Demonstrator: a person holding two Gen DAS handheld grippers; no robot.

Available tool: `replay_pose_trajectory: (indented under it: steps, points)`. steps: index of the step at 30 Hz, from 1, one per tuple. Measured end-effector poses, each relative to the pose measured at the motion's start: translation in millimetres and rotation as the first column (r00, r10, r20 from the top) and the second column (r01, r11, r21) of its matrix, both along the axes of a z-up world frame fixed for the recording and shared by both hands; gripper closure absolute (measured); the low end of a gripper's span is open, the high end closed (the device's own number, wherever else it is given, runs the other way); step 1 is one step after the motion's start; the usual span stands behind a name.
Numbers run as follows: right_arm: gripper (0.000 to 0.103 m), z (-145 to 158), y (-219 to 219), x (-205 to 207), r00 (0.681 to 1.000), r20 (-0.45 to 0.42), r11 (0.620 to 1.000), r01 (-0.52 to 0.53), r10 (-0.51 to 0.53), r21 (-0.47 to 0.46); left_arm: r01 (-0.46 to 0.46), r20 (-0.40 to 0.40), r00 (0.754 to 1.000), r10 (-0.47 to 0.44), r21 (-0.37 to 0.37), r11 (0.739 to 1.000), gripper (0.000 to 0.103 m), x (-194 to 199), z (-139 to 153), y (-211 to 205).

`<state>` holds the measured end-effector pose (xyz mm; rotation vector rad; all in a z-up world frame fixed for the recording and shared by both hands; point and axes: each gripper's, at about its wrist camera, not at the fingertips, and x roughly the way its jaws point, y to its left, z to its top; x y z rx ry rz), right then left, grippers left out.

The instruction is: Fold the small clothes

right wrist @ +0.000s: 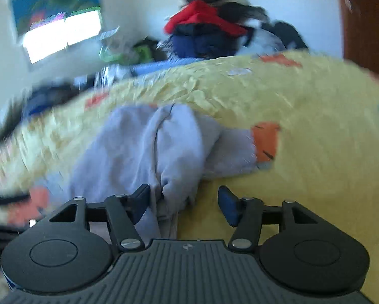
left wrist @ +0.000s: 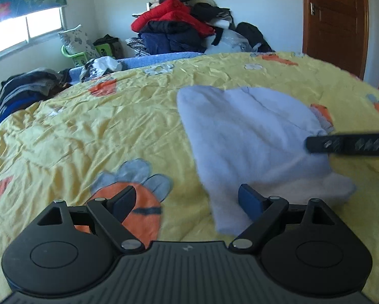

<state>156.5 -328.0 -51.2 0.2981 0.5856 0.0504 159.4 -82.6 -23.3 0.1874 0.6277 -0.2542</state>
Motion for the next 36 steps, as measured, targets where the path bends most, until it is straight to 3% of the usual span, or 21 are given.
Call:
replay_pose_trajectory:
  steps: [3, 6, 8, 10, 13, 19, 21, 23, 26, 28, 29, 30, 32, 33, 36]
  points:
    - [0.038, 6.0, -0.4, -19.1, 1.0, 0.029, 1.0, 0.001, 0.0, -0.01, -0.043, 0.001, 0.999, 0.043, -0.037, 0.998, 0.014, -6.6, 2.5, 24.0]
    - [0.032, -0.1, -8.7, -16.0, 1.0, 0.001, 0.996, -0.03, 0.03, 0.089, 0.001, -0.045, 0.999, -0.009, -0.185, 0.983, 0.014, 5.9, 10.3, 40.4]
    - [0.032, -9.9, -23.5, -7.3, 0.999, -0.045, 0.977, -0.007, 0.017, 0.213, 0.044, -0.123, 0.988, -0.089, -0.328, 0.944, 0.014, 27.2, 11.9, 46.5]
    - [0.03, -16.3, -36.8, -3.2, 0.999, -0.037, 0.944, -0.022, 0.036, 0.329, 0.081, -0.211, 0.958, -0.194, -0.45, 0.889, 0.014, 52.6, 6.1, 47.8]
    - [0.032, -20.0, -40.1, 13.7, 0.996, -0.027, 0.924, -0.066, 0.082, 0.377, 0.069, -0.302, 0.913, -0.273, -0.546, 0.835, 0.014, 85.9, -12.4, 42.7]
    - [0.033, -27.1, -33.6, 52.9, 0.987, 0.02, 0.901, -0.156, 0.162, 0.406, 0.078, -0.273, 0.897, -0.349, -0.678, 0.731, 0.009, 115.7, -29.0, 36.7]
    - [0.041, -28.4, -32.2, 67.7, 0.985, 0.033, 0.893, -0.169, 0.171, 0.418, 0.088, -0.26, 0.893, -0.368, -0.701, 0.708, 0.004, 120.1, -31.8, 32.0]
    - [0.044, -28.3, -26.7, 82.9, 0.983, 0.036, 0.891, -0.178, 0.18, 0.417, 0.102, -0.238, 0.899, -0.368, -0.703, 0.704, 0.004, 120.7, -32.1, 26.5]
    - [0.068, -30.9, -21.6, 94.8, 0.986, 0.012, 0.901, -0.154, 0.164, 0.405, 0.114, -0.212, 0.911, -0.353, -0.695, 0.71, 0.007, 118.3, -32.1, 24.0]
    - [0.071, -32.1, -24.2, 95.1, 0.989, 0.002, 0.894, -0.134, 0.147, 0.429, 0.115, -0.204, 0.927, -0.315, -0.645, 0.755, 0.031, 112.4, -30.9, 23.4]
    - [0.072, -32.3, -24.4, 93.5, 0.99, 0.001, 0.894, -0.125, 0.138, 0.431, 0.113, -0.206, 0.934, -0.293, -0.609, 0.785, 0.059, 111.8, -30.2, 22.8]
    - [0.073, -33.5, -23.6, 91.1, 0.991, 0.002, 0.896, -0.121, 0.133, 0.426, 0.101, -0.211, 0.94, -0.269, -0.581, 0.808, 0.067, 111.5, -31.1, 23.2]
    - [0.073, -31.8, -20.4, 88.9, 0.992, 0.0, 0.903, -0.115, 0.126, 0.414, 0.073, -0.221, 0.939, -0.263, -0.619, 0.782, 0.074, 114.6, -33.3, 29.9]
    - [0.073, -30.0, -17.6, 88.4, 0.992, 0.002, 0.906, -0.115, 0.126, 0.407, 0.071, -0.215, 0.942, -0.256, -0.62, 0.782, 0.077, 112.3, -31.8, 32.2]
    - [0.074, -18.7, -7.1, 87.5, 0.989, 0.024, 0.908, -0.144, 0.147, 0.392, 0.107, -0.15, 0.961, -0.231, -0.571, 0.814, 0.079, 99.7, -19.5, 32.2]
